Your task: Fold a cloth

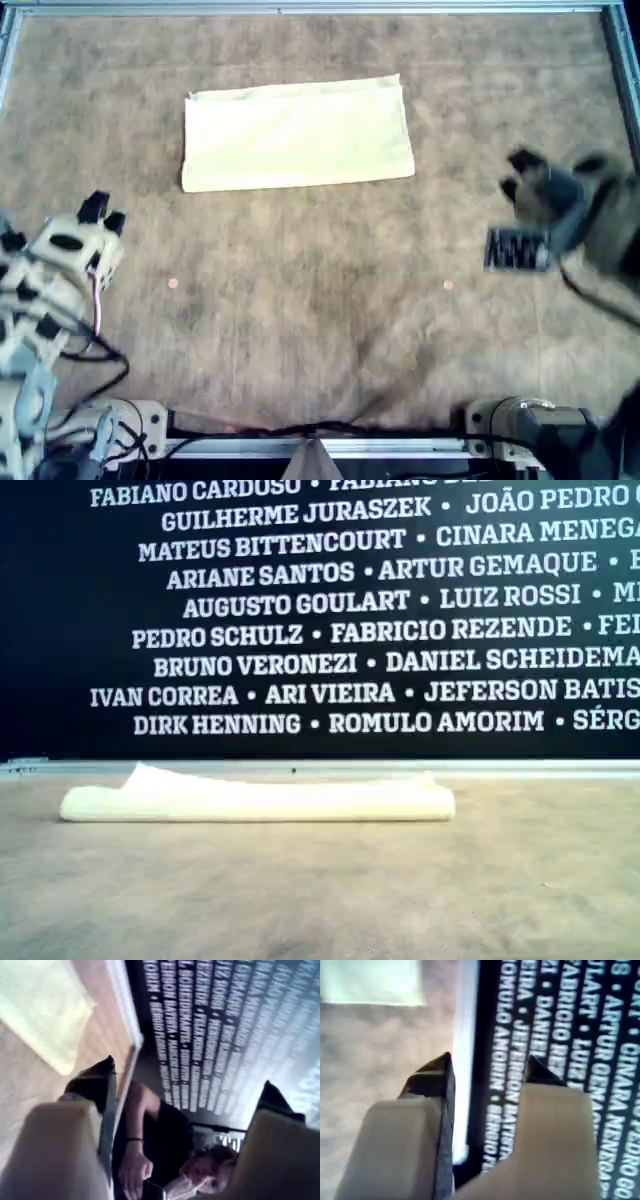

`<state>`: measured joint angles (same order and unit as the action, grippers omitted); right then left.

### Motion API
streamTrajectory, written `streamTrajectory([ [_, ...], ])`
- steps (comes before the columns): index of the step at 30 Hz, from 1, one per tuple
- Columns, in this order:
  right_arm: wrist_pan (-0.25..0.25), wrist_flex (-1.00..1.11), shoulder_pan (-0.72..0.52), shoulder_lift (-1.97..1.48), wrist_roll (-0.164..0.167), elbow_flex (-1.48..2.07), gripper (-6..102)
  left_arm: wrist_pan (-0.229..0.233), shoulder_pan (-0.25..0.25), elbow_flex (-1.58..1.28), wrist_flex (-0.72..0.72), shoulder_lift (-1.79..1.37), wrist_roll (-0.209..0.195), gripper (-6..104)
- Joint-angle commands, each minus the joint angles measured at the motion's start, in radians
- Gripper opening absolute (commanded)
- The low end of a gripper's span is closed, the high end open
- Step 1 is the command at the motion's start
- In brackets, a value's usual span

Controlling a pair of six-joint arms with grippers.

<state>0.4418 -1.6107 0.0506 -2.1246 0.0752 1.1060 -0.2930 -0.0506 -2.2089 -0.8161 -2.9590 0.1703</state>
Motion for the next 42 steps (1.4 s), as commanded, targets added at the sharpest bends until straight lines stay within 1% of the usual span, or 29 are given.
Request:
streamTrajectory([
  [1, -0.005, 0.011, 0.002, -0.255, 0.014, 0.192, 58, 0.003, 0.020, -0.051, 0.000, -0.140, -0.006, 97],
  [2, -0.005, 0.017, 0.002, -0.298, 0.026, 0.265, 58, 0.003, 0.020, -0.078, 0.002, -0.141, -0.008, 98],
  [3, -0.005, 0.037, 0.002, -0.333, 0.046, 0.330, 58, 0.003, 0.020, -0.112, 0.005, -0.140, -0.009, 99],
  [4, -0.005, 0.075, 0.002, -0.357, 0.075, 0.393, 58, 0.003, 0.020, -0.152, 0.009, -0.138, -0.009, 99],
  [6, -0.005, 0.192, -0.002, -0.413, 0.132, 0.528, 58, 0.003, 0.020, -0.227, 0.023, -0.138, 0.003, 99],
  [7, -0.005, 0.259, -0.008, -0.428, 0.155, 0.589, 58, 0.003, 0.020, -0.256, 0.026, -0.138, 0.006, 99],
  [8, -0.005, 0.325, -0.025, -0.448, 0.173, 0.649, 58, 0.003, 0.020, -0.284, 0.031, -0.138, 0.006, 99],
  [9, -0.005, 0.396, -0.051, -0.469, 0.181, 0.712, 58, 0.003, 0.020, -0.305, 0.038, -0.138, 0.006, 99],
  [11, -0.002, 0.554, -0.107, -0.499, 0.173, 0.841, 58, 0.003, 0.020, -0.345, 0.055, -0.138, 0.006, 99],
  [14, -0.002, 0.810, -0.176, -0.515, 0.175, 1.049, 58, 0.005, 0.021, -0.403, 0.097, -0.138, 0.006, 99],
  [15, -0.002, 0.890, -0.199, -0.520, 0.173, 1.117, 58, 0.005, 0.021, -0.423, 0.115, -0.138, -0.003, 99],
  [16, 0.012, 0.965, -0.218, -0.525, 0.172, 1.184, 58, 0.005, 0.021, -0.446, 0.135, -0.138, -0.008, 99],
  [19, 0.014, 1.132, -0.227, -0.552, 0.169, 1.365, 58, 0.005, 0.021, -0.506, 0.192, -0.138, -0.009, 99],
  [21, 0.014, 1.192, -0.222, -0.594, 0.169, 1.468, 58, 0.005, 0.023, -0.541, 0.213, -0.138, -0.009, 99],
  [22, 0.014, 1.210, -0.216, -0.623, 0.169, 1.523, 58, 0.009, 0.028, -0.557, 0.216, -0.138, -0.009, 99],
  [26, 0.014, 1.241, -0.213, -0.813, 0.175, 1.723, 58, 0.054, 0.089, -0.603, 0.230, -0.138, -0.011, 99],
  [27, 0.014, 1.241, -0.212, -0.862, 0.170, 1.758, 58, 0.063, 0.098, -0.611, 0.242, -0.138, -0.011, 99],
  [29, 0.014, 1.241, -0.212, -0.985, 0.169, 1.827, 58, 0.091, 0.104, -0.632, 0.270, -0.138, -0.011, 99],
  [32, 0.008, 1.241, -0.212, -1.014, 0.167, 1.873, 58, 0.129, 0.097, -0.675, 0.284, -0.138, -0.011, 98],
  [34, 0.005, 1.239, -0.213, -0.999, 0.167, 1.916, 58, 0.135, 0.095, -0.699, 0.284, -0.138, -0.011, 98],
  [36, 0.014, 1.220, -0.210, -0.974, 0.169, 1.928, 58, 0.135, 0.101, -0.723, 0.284, -0.138, -0.011, 99],
  [38, 0.014, 1.220, -0.210, -0.977, 0.183, 1.928, 58, 0.135, 0.101, -0.742, 0.284, -0.138, 0.000, 99],
  [42, 0.014, 1.220, -0.210, -0.985, 0.183, 1.928, 57, 0.129, 0.091, -0.764, 0.284, -0.138, 0.006, 98],
])
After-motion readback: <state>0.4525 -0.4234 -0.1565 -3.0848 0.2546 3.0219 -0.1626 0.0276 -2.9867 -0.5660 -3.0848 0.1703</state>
